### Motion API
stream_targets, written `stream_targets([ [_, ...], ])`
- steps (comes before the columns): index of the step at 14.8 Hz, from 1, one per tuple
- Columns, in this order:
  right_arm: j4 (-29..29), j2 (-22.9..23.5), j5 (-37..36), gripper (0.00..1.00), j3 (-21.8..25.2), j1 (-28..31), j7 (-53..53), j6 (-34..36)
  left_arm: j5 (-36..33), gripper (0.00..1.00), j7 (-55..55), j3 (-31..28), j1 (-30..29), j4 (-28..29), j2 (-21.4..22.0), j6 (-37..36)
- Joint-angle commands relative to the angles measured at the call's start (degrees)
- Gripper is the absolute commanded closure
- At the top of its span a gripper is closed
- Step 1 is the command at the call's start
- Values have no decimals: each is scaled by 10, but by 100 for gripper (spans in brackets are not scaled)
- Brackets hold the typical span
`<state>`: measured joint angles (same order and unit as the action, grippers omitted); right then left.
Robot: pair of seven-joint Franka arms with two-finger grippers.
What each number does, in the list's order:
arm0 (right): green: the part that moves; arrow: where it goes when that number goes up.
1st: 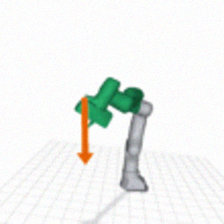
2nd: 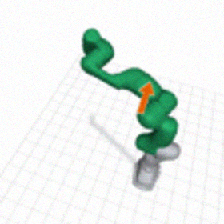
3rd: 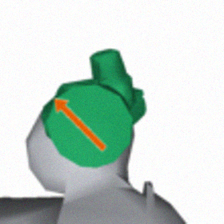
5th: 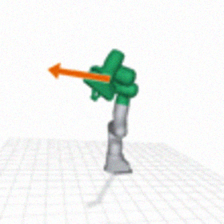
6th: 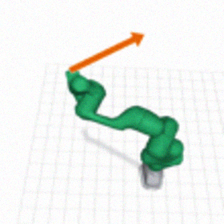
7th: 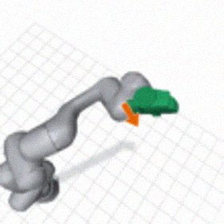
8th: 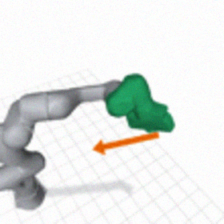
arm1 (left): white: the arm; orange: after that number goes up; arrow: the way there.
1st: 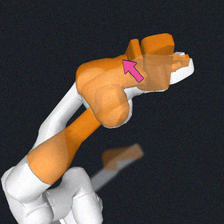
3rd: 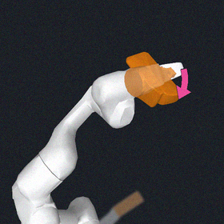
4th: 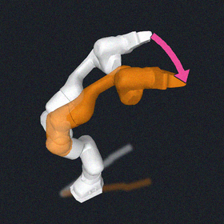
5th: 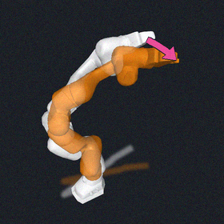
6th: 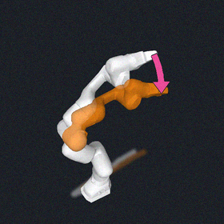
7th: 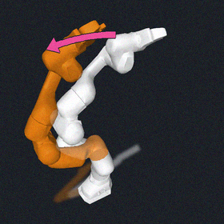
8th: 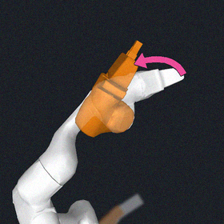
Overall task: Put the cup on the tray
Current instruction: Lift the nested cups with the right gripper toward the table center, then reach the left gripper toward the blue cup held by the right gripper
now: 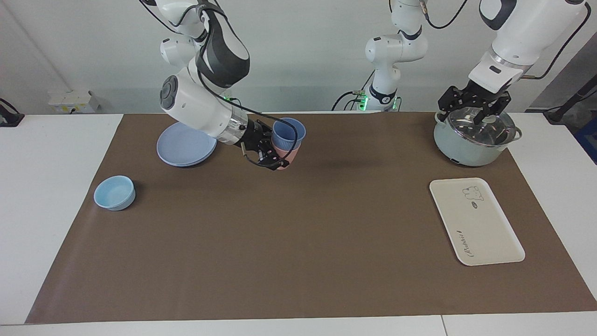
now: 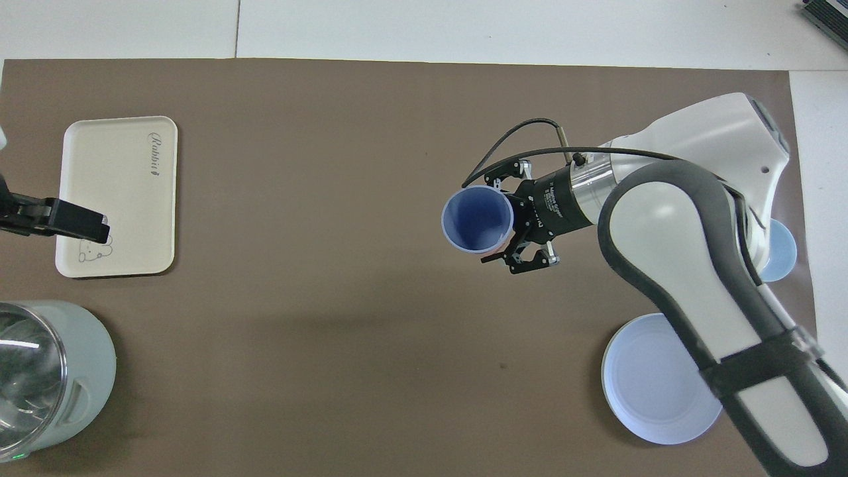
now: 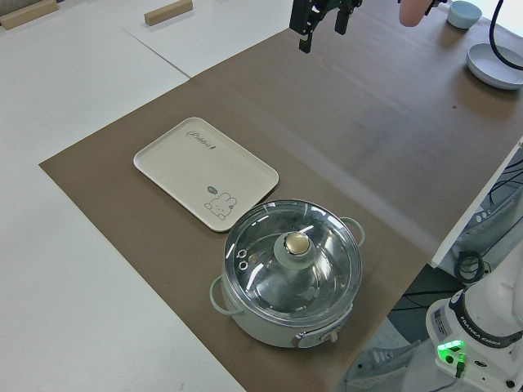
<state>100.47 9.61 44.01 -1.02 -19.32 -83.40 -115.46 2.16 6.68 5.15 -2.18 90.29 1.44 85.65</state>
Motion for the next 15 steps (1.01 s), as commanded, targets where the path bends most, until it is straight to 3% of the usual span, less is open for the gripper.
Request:
stream_targets([
  [1, 1, -15, 5, 100, 1, -26, -53, -41, 7, 0, -4, 0, -5, 22, 19, 8],
  [8, -20, -13, -10, 100, 1, -42, -112, -55, 8, 0, -32, 1, 2, 23, 19, 15],
  [10, -19, -13, -16, 100, 1, -42, -117, -54, 18, 0, -143, 13, 20, 22, 19, 27],
  [15, -19, -13, -16, 100, 1, -42, -117, -54, 50, 0, -434, 21, 145, 15, 11, 123],
])
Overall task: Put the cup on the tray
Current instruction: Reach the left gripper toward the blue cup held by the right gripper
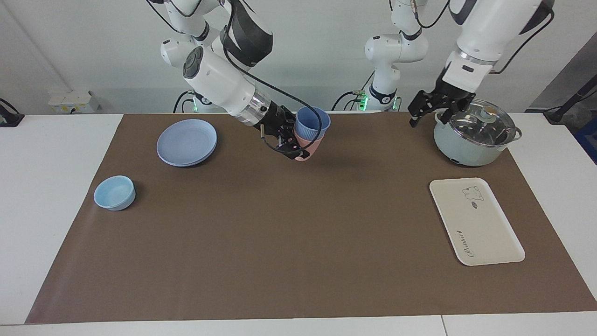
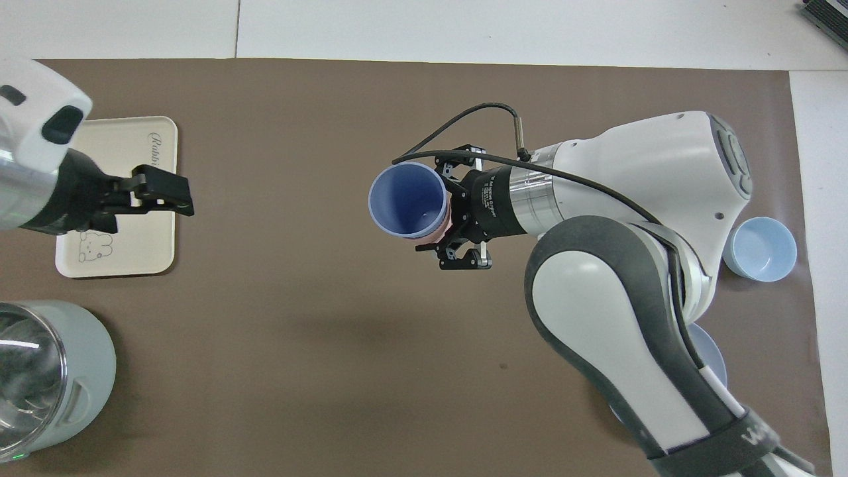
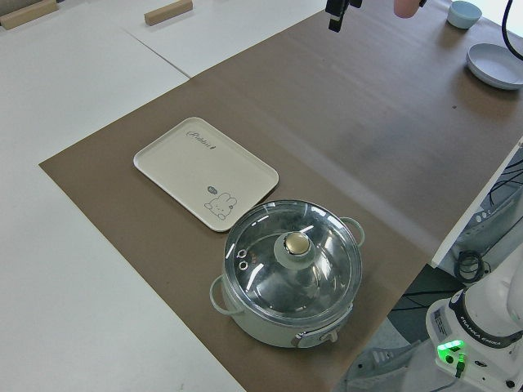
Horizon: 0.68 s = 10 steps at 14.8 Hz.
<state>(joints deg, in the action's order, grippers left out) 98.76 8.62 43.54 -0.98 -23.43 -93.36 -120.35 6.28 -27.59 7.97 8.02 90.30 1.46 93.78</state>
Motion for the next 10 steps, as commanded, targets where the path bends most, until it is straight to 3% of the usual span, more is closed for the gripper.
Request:
stream_targets([
  [1, -2, -4, -11, 100, 0, -1, -17, -5, 16, 0, -138, -7, 54, 12, 8, 65],
  [4, -2, -4, -11, 100, 0, -1, -17, -5, 66, 1, -227, -6, 96, 3, 6, 123],
  [6, -1, -4, -13, 100, 0, -1, -17, -5, 66, 8, -263, -4, 131, 28, 6, 177],
  [10, 0, -4, -13, 100, 1, 4, -17, -5, 66, 26, -266, -4, 153, 51, 9, 213],
])
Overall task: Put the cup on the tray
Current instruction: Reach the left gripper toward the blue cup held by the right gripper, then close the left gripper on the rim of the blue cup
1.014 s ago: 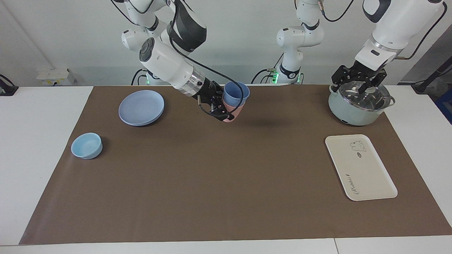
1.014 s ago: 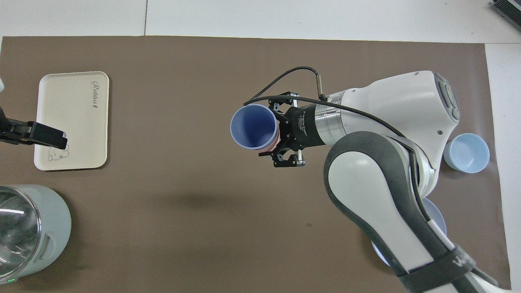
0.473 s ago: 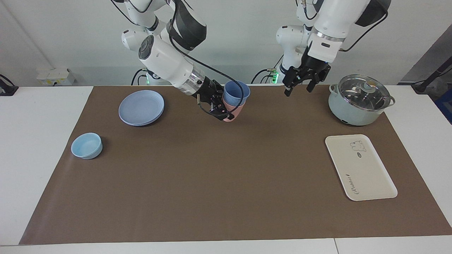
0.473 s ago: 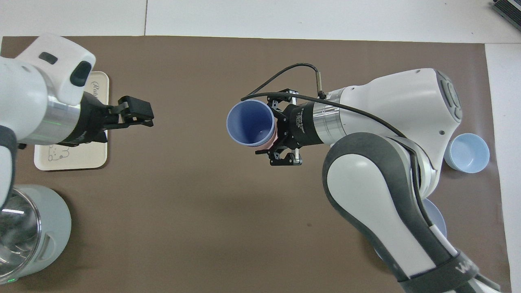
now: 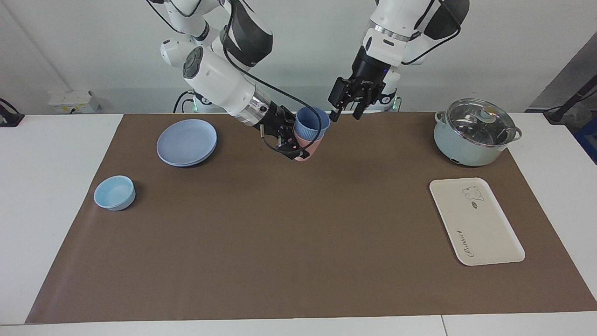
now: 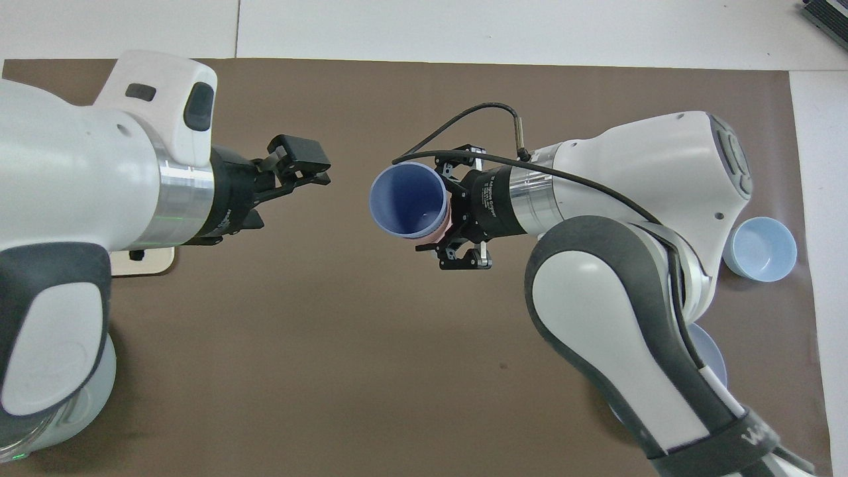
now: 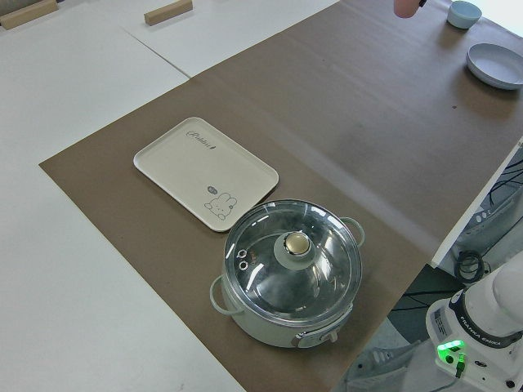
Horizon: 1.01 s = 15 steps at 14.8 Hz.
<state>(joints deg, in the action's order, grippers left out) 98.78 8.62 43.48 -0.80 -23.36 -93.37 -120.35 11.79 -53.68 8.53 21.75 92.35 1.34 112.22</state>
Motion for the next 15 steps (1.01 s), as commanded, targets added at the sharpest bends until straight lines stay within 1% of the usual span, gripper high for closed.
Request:
stream_targets([
  [1, 0, -4, -12, 100, -1, 3, -17, -5, 11, 30, -5, -10, 21, 44, 13, 44],
  [2, 0, -4, -13, 100, -1, 3, -18, -5, 11, 36, -5, -9, 22, 49, 11, 56],
  [4, 1, -4, -12, 100, 0, 3, -17, -5, 11, 37, -6, -9, 32, 49, 8, 69],
  [5, 0, -4, -13, 100, -1, 4, -17, -5, 11, 45, -6, -9, 33, 51, 8, 71],
  [6, 0, -4, -13, 100, -1, 4, -17, -5, 11, 62, -5, -9, 33, 51, 8, 73],
  [7, 0, -4, -12, 100, -1, 4, -17, -5, 11, 64, -6, -9, 33, 51, 7, 74],
  [10, 0, -4, -13, 100, -1, 6, -17, -5, 11, 62, -6, -9, 41, 48, 6, 75],
  [12, 0, -4, -12, 100, 0, 7, -16, -5, 11, 75, -6, -9, 42, 51, 5, 77],
  [13, 0, -4, -12, 100, 1, 8, -16, -5, 12, 78, -6, -9, 42, 51, 5, 81],
  [14, 0, -4, -12, 100, 2, 9, -14, -5, 12, 86, -6, -9, 42, 51, 5, 82],
  [15, 0, -4, -12, 100, 3, 12, -12, -5, 12, 100, -6, -9, 42, 51, 5, 82],
])
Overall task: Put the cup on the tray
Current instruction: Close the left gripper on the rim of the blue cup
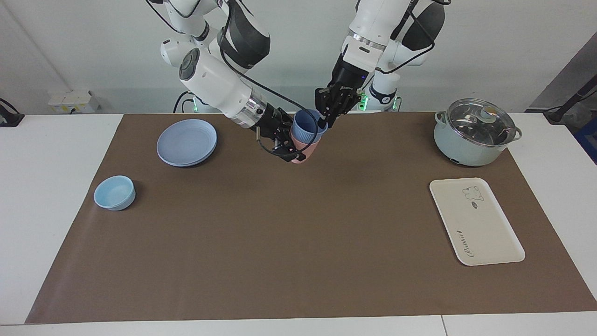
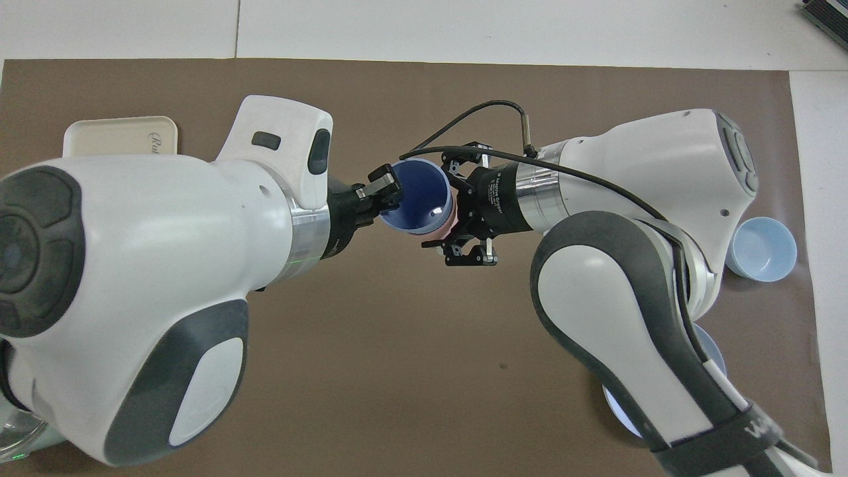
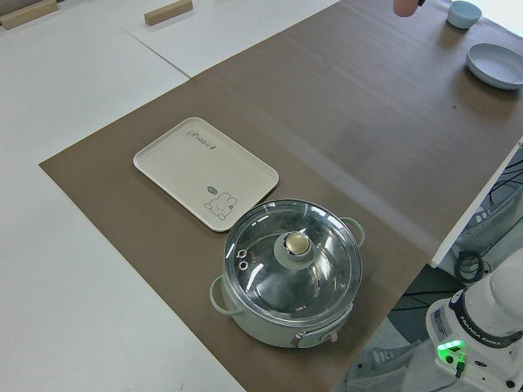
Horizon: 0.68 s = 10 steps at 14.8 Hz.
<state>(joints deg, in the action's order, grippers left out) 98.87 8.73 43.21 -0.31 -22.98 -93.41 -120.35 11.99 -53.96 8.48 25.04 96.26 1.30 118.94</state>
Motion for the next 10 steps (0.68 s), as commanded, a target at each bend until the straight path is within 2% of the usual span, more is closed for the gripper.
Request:
stream_targets([
  [1, -1, -6, -9, 100, -1, 11, -11, -5, 10, 100, -4, -8, 9, 12, 5, 15],
  [4, 0, -6, -8, 100, 1, 12, -10, -4, 11, 100, -30, -8, 7, -22, 1, -7],
  [6, 1, -6, -8, 100, 2, 14, -9, -4, 14, 100, -34, -8, 3, -64, -13, -51],
  [10, 4, -7, -8, 100, 2, 28, -7, -1, 29, 100, -31, -21, -11, -111, -9, -134],
])
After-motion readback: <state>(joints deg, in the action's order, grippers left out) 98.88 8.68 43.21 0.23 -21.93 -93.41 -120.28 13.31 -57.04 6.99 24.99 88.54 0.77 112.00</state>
